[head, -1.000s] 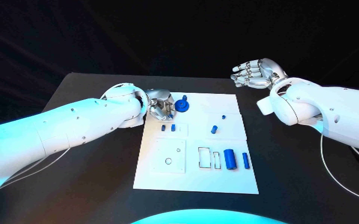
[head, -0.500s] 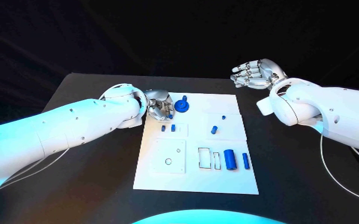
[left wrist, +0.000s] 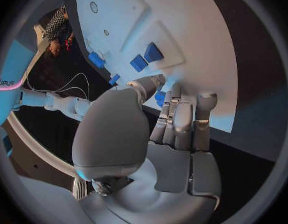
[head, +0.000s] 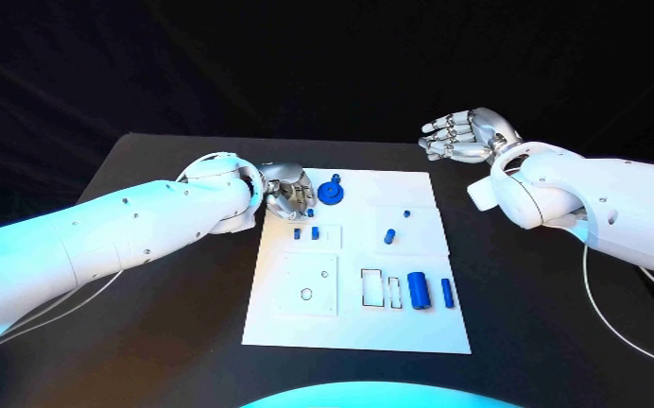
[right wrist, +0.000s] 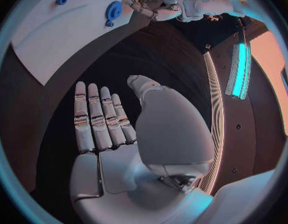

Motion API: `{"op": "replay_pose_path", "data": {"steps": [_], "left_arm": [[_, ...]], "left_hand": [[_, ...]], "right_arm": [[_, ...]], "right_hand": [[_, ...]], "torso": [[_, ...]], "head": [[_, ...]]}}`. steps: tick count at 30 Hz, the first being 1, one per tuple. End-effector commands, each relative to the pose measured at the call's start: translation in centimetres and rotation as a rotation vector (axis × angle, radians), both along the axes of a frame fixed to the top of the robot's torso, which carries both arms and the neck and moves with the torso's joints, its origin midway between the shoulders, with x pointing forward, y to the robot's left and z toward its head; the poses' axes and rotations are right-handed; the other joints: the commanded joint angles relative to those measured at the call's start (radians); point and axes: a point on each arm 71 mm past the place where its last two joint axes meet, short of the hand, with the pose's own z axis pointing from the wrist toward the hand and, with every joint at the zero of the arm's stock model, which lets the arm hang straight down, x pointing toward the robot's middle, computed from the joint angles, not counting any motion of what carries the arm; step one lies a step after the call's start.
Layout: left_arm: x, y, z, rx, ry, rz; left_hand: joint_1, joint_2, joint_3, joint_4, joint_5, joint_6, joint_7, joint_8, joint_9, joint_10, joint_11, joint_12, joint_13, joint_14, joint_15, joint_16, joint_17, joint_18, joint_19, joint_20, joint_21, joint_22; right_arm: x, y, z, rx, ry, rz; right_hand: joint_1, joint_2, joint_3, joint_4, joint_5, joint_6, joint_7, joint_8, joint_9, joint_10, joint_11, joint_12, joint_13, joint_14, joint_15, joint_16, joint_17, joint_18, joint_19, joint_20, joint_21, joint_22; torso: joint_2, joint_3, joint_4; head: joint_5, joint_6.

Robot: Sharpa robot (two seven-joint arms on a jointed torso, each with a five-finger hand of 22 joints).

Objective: Assemble the parts on the task board

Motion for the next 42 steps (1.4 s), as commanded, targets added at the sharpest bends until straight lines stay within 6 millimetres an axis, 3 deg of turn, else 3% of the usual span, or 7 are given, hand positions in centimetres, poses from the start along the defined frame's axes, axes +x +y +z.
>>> {"op": "replay_pose_path", "data": {"steps": [1,8,16,19,22,27,42], "left_arm": [[0.0,0.2,0.0,-0.008,0.011,0.000],[0.3,2.3,0.5,-0.107,0.023,0.070],[0.8,6.2,2.4,-0.583,0.115,0.266],[0.7,7.2,3.1,-0.786,0.167,0.323],[0.5,7.7,3.5,-0.931,0.201,0.355],[-0.3,8.1,4.2,-1.096,0.240,0.371],[-1.2,8.3,4.8,-1.215,0.270,0.383]], "left_hand": [[-0.006,-0.002,-0.006,0.001,0.004,-0.008,0.001,-0.005,-0.002,-0.009,-0.001,-0.006,0.001,-0.006,0.000,-0.006,-0.001,0.011,-0.010,0.000,-0.005,-0.002],[0.024,0.015,0.004,-0.012,0.006,0.031,0.017,0.014,0.007,-0.012,0.001,-0.008,0.007,-0.018,0.001,-0.013,-0.025,0.013,-0.018,0.000,-0.013,-0.013],[0.019,0.023,0.018,-0.015,0.005,0.059,0.045,0.027,0.006,-0.049,0.026,0.002,0.016,-0.279,0.024,-0.219,-0.437,0.052,-0.234,0.019,-0.180,-0.213],[0.011,0.029,0.021,-0.006,0.008,0.056,0.055,0.027,0.005,-0.100,0.044,-0.026,-0.005,-0.345,0.037,-0.309,-0.486,0.053,-0.275,0.030,-0.237,-0.243],[0.010,0.034,0.011,-0.006,0.007,0.054,0.057,0.028,0.004,-0.100,0.046,-0.028,-0.014,-0.342,0.038,-0.339,-0.508,0.054,-0.275,0.034,-0.257,-0.257],[-0.006,0.031,-0.017,0.003,0.003,0.053,0.055,0.030,0.004,-0.093,0.045,-0.025,-0.021,-0.336,0.039,-0.349,-0.518,0.054,-0.271,0.037,-0.280,-0.274],[-0.002,0.034,-0.035,0.001,0.002,0.050,0.055,0.031,0.004,-0.090,0.044,-0.023,-0.025,-0.331,0.038,-0.352,-0.522,0.054,-0.260,0.036,-0.295,-0.287]], "right_arm": [[-0.1,0.3,-0.1,-0.034,0.006,0.043],[-0.3,0.8,-0.5,-0.181,0.018,0.160],[-1.2,1.6,-1.6,-0.484,-0.048,0.312],[-1.6,1.9,-2.3,-0.596,-0.067,0.351],[-2.0,2.0,-3.1,-0.681,-0.083,0.372],[-2.7,2.4,-4.3,-0.791,-0.126,0.384],[-3.5,4.1,-6.0,-0.861,-0.142,0.419]], "right_hand": [[0.002,-0.002,0.004,-0.015,-0.009,0.002,0.059,-0.004,-0.001,0.002,0.001,-0.005,0.000,0.000,-0.002,0.002,-0.002,0.013,-0.001,0.005,0.001,-0.003],[0.062,0.000,0.060,-0.085,-0.109,0.059,0.022,0.012,-0.002,0.035,-0.030,-0.011,0.000,0.114,-0.044,0.060,0.013,0.014,0.096,-0.038,0.056,0.009],[0.069,-0.006,0.066,-0.156,-0.159,0.200,-0.035,0.027,-0.005,0.227,-0.106,-0.011,0.002,0.411,-0.151,0.232,0.135,0.010,0.312,-0.158,0.296,0.144],[0.030,-0.033,0.108,-0.151,-0.165,0.230,-0.046,0.000,-0.013,0.277,-0.123,-0.063,0.006,0.449,-0.184,0.461,0.318,0.001,0.356,-0.183,0.447,0.252],[0.009,-0.045,0.136,-0.143,-0.170,0.233,-0.054,-0.012,-0.012,0.283,-0.126,-0.091,0.008,0.481,-0.178,0.629,0.453,-0.021,0.395,-0.186,0.663,0.480],[-0.028,-0.076,0.139,-0.128,-0.198,0.225,-0.050,-0.029,0.002,0.242,-0.117,-0.138,0.010,0.497,-0.166,1.137,0.923,-0.088,0.479,-0.174,1.124,0.997],[-0.019,-0.064,0.115,-0.117,-0.195,0.222,-0.048,-0.044,0.013,0.233,-0.110,-0.130,0.014,0.490,-0.158,1.252,1.008,-0.102,0.481,-0.159,1.246,1.140]], "torso": [[0.000,0.0007,-0.0001],[0.000,0.0015,-0.0013],[-0.002,0.0020,-0.0013],[0.000,0.0007,-0.0020],[0.000,-0.0017,0.0002],[0.000,-0.0008,0.0008],[0.002,-0.0009,0.0019]], "head": [[0.001,0.002],[-0.006,0.008],[-0.032,0.015],[-0.037,0.023],[-0.045,0.025],[-0.050,0.026],[-0.059,0.019]]}}
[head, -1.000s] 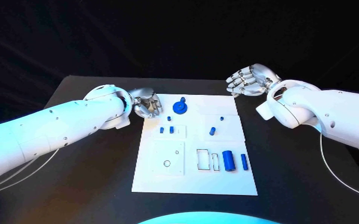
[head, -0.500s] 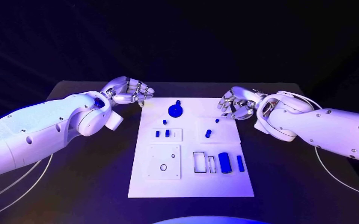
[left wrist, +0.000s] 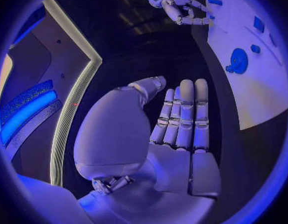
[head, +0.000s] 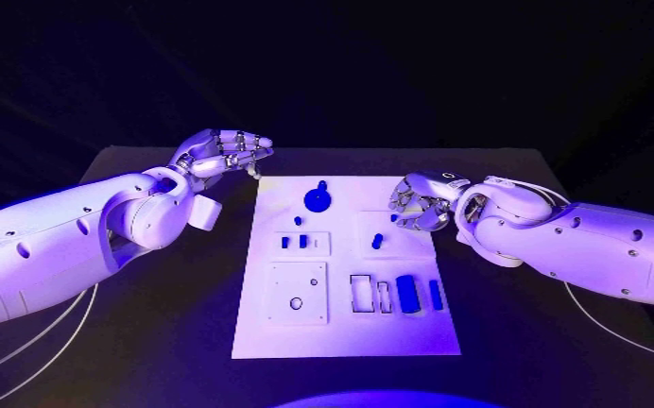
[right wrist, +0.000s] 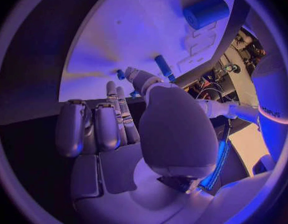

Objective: Assemble the parts on the task board

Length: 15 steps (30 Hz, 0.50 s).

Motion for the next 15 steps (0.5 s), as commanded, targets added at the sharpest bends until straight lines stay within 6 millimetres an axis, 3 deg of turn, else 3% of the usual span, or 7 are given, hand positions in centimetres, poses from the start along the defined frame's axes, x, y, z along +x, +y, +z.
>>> {"op": "replay_pose_path", "data": {"steps": [1,15], "left_arm": [[0.0,0.0,0.4,-0.081,-0.007,0.022],[-0.1,0.2,0.4,-0.093,-0.001,0.025]], "left_hand": [[-0.005,0.000,-0.007,0.003,-0.002,-0.005,0.003,0.001,-0.001,0.009,-0.001,0.004,-0.001,0.007,0.001,-0.005,-0.001,0.013,0.006,-0.002,-0.003,-0.001],[-0.005,0.001,-0.007,0.003,-0.002,-0.005,0.003,0.001,-0.001,0.009,-0.001,0.004,-0.001,0.007,0.001,-0.005,-0.001,0.013,0.007,-0.002,-0.004,-0.002]], "right_arm": [[0.0,0.2,-0.3,-0.061,-0.016,0.011],[0.4,1.0,-1.5,-0.077,-0.007,0.017]], "right_hand": [[0.005,0.011,0.003,0.003,0.010,0.002,-0.001,-0.002,0.003,0.014,-0.004,0.005,0.001,0.045,0.005,0.008,0.003,-0.008,0.002,0.005,0.010,0.012],[0.018,0.028,0.055,0.006,0.014,0.026,-0.007,0.008,0.015,0.042,-0.010,0.007,-0.001,0.045,0.001,0.035,0.018,-0.015,0.007,0.004,0.048,0.060]], "torso": [[0.001,0.0013,0.0006],[0.000,0.0025,-0.0016]], "head": [[-0.003,-0.003],[-0.002,-0.008]]}}
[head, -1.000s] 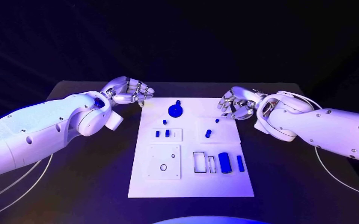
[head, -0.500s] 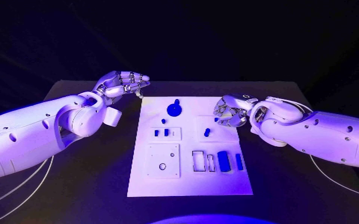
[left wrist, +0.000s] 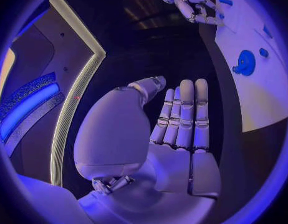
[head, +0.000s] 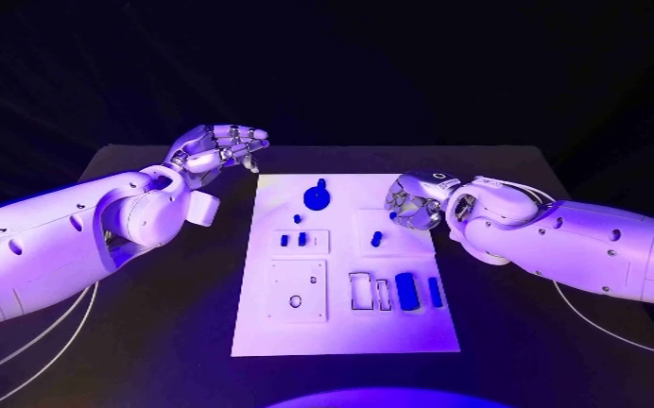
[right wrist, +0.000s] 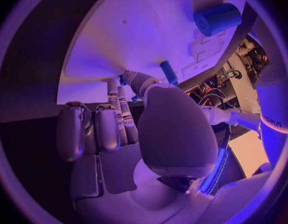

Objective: Assemble the parts on the task board

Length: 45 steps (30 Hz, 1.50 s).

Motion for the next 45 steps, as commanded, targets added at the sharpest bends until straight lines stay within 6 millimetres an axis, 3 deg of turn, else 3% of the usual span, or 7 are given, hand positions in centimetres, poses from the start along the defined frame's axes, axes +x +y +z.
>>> {"op": "replay_pose_path", "data": {"steps": [1,11,19,34,45], "left_arm": [[0.0,-0.1,0.2,-0.029,-0.008,0.004],[0.0,0.0,0.2,-0.018,-0.009,0.005],[-0.1,0.2,0.2,-0.010,-0.009,0.008],[-0.1,0.3,0.2,0.007,-0.014,0.010],[0.1,0.4,0.0,0.014,-0.011,0.020]], "left_hand": [[-0.004,0.002,-0.006,0.000,-0.002,-0.006,0.003,0.001,-0.001,0.010,-0.001,0.004,-0.002,0.007,0.001,-0.006,-0.002,0.014,0.008,-0.002,-0.006,-0.003],[0.011,0.007,-0.010,-0.010,-0.001,-0.006,0.004,0.002,-0.001,0.009,-0.001,0.004,-0.005,0.006,0.000,-0.010,-0.005,0.014,0.015,-0.004,-0.011,-0.008],[0.016,0.008,-0.012,-0.014,-0.002,-0.004,0.004,0.004,-0.001,0.008,-0.001,0.004,-0.006,0.007,-0.001,-0.010,-0.006,0.014,0.017,-0.005,-0.012,-0.009],[0.019,0.009,-0.017,-0.017,-0.002,0.002,0.005,0.008,0.000,0.004,0.000,0.002,-0.009,0.006,0.000,-0.013,-0.008,0.014,0.020,-0.005,-0.013,-0.010],[0.025,0.013,-0.023,-0.021,-0.001,-0.006,0.009,0.005,-0.002,-0.009,0.004,-0.003,-0.015,0.003,0.002,-0.018,-0.013,0.013,0.022,-0.005,-0.016,-0.013]], "right_arm": [[-0.2,0.2,-0.7,-0.032,0.011,0.014],[-0.3,0.6,-1.2,-0.047,0.039,0.016],[-0.3,0.6,-1.2,-0.089,0.029,0.005],[-0.8,1.1,-0.3,-0.074,-0.075,0.003],[-1.1,0.8,2.2,-0.012,-0.142,0.004]], "right_hand": [[0.002,0.013,0.015,0.000,0.002,0.012,-0.001,0.009,0.004,0.013,-0.001,0.004,-0.003,0.045,0.000,0.007,0.003,-0.016,0.008,0.004,0.010,0.011],[0.004,0.045,0.063,-0.010,-0.029,0.069,-0.027,0.050,0.038,0.086,-0.028,0.019,0.011,0.050,-0.020,0.037,0.025,-0.032,0.036,-0.012,0.077,0.098],[0.036,0.075,0.106,-0.063,-0.022,0.081,-0.030,0.078,0.073,0.119,-0.037,0.017,0.025,0.049,-0.030,0.046,0.024,-0.037,0.043,-0.023,0.098,0.127],[0.031,0.083,0.158,-0.098,-0.022,0.073,-0.028,0.088,0.097,0.135,-0.036,0.008,0.036,0.047,-0.028,0.050,0.019,-0.041,0.047,-0.022,0.111,0.145],[0.028,0.082,0.164,-0.102,-0.023,0.073,-0.028,0.089,0.101,0.137,-0.036,0.007,0.037,0.047,-0.028,0.053,0.022,-0.043,0.051,-0.022,0.116,0.153]], "torso": [[0.000,0.0004,-0.0004],[0.000,-0.0006,-0.0008],[-0.001,0.0005,-0.0003],[-0.001,0.0001,-0.0014],[-0.004,-0.0007,-0.0003]], "head": [[0.001,-0.003],[-0.003,-0.006],[-0.004,-0.008],[-0.005,-0.008],[-0.007,-0.005]]}}
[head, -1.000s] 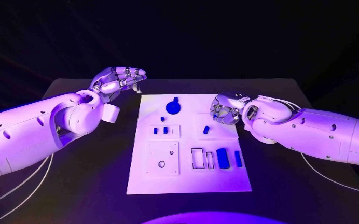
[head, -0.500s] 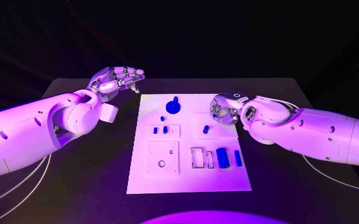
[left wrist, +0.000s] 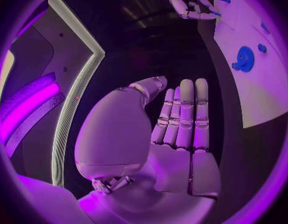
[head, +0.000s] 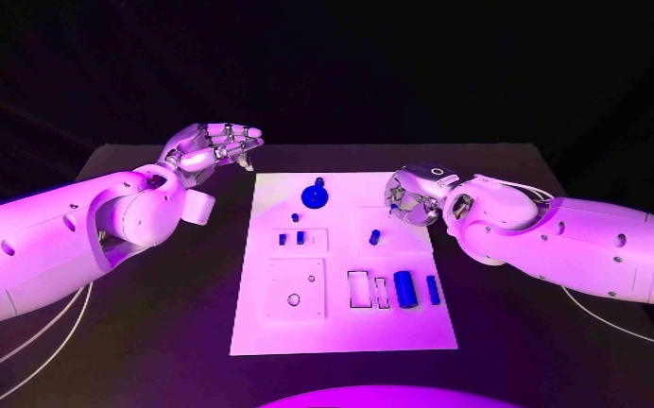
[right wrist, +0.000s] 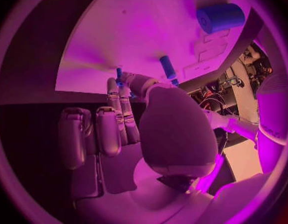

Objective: Assemble the parts on the task board

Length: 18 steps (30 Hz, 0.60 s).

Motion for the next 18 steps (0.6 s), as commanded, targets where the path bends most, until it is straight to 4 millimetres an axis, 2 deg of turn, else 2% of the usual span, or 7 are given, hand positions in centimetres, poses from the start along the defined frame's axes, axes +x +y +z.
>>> {"op": "replay_pose_path", "data": {"steps": [1,6,8,12,18], "left_arm": [[0.1,-0.2,0.1,0.004,-0.009,0.002],[0.1,-0.3,0.1,0.009,-0.010,-0.002],[0.1,-0.4,0.1,0.009,-0.011,-0.004],[0.0,-0.7,0.1,0.006,-0.014,-0.011],[0.0,-1.1,0.1,0.003,-0.019,-0.020]], "left_hand": [[0.010,-0.002,-0.004,-0.002,-0.001,-0.004,0.006,0.000,-0.002,-0.008,0.002,-0.004,-0.002,0.003,0.002,-0.007,-0.001,0.014,0.010,0.000,-0.006,-0.001],[0.013,0.002,-0.006,-0.003,-0.001,-0.002,0.007,0.002,-0.001,-0.012,0.003,-0.005,-0.003,0.002,0.003,-0.009,-0.003,0.014,0.010,0.001,-0.007,-0.002],[0.014,0.003,-0.007,-0.003,-0.001,0.001,0.007,0.005,-0.001,-0.013,0.003,-0.005,-0.004,0.001,0.004,-0.009,-0.003,0.014,0.010,0.001,-0.008,-0.002],[0.015,0.003,-0.009,-0.004,-0.001,0.003,0.007,0.006,0.000,-0.014,0.004,-0.005,-0.005,0.001,0.004,-0.010,-0.004,0.014,0.010,0.001,-0.008,-0.002],[0.016,0.004,-0.009,-0.005,-0.001,0.003,0.007,0.007,0.000,-0.015,0.004,-0.005,-0.005,0.001,0.004,-0.010,-0.004,0.014,0.010,0.001,-0.008,-0.003]], "right_arm": [[-0.2,0.1,0.9,0.024,-0.042,0.004],[-1.0,0.4,2.0,0.055,-0.057,0.025],[-1.5,0.8,2.3,0.070,-0.059,0.041],[-2.9,2.5,2.8,0.115,-0.055,0.097],[-5.0,5.2,2.8,0.169,-0.043,0.182]], "right_hand": [[0.019,0.027,0.045,-0.037,0.003,-0.002,0.005,0.006,0.001,0.036,-0.027,-0.002,0.025,0.047,-0.003,0.006,0.002,-0.012,0.035,-0.005,0.006,0.126],[0.016,0.026,0.048,-0.039,0.003,-0.001,0.005,0.008,0.004,0.038,-0.027,-0.003,0.027,0.047,-0.004,0.007,0.003,-0.012,0.036,-0.005,0.008,0.129],[0.016,0.026,0.048,-0.039,0.003,-0.001,0.005,0.008,0.004,0.038,-0.027,-0.003,0.027,0.047,-0.004,0.007,0.003,-0.012,0.036,-0.005,0.008,0.129],[0.015,0.025,0.049,-0.040,0.003,-0.001,0.005,0.008,0.005,0.039,-0.027,-0.003,0.027,0.048,-0.004,0.008,0.004,-0.013,0.037,-0.005,0.010,0.131],[0.014,0.025,0.051,-0.041,0.003,-0.001,0.005,0.009,0.006,0.039,-0.027,-0.003,0.027,0.047,-0.004,0.008,0.003,-0.013,0.037,-0.005,0.010,0.131]], "torso": [[-0.001,-0.0005,0.0010],[0.000,-0.0021,0.0003],[0.000,-0.0017,-0.0003],[0.001,-0.0008,-0.0004],[-0.002,-0.0018,0.0007]], "head": [[0.000,0.002],[-0.001,0.005],[-0.002,0.005],[0.003,0.009],[0.014,0.006]]}}
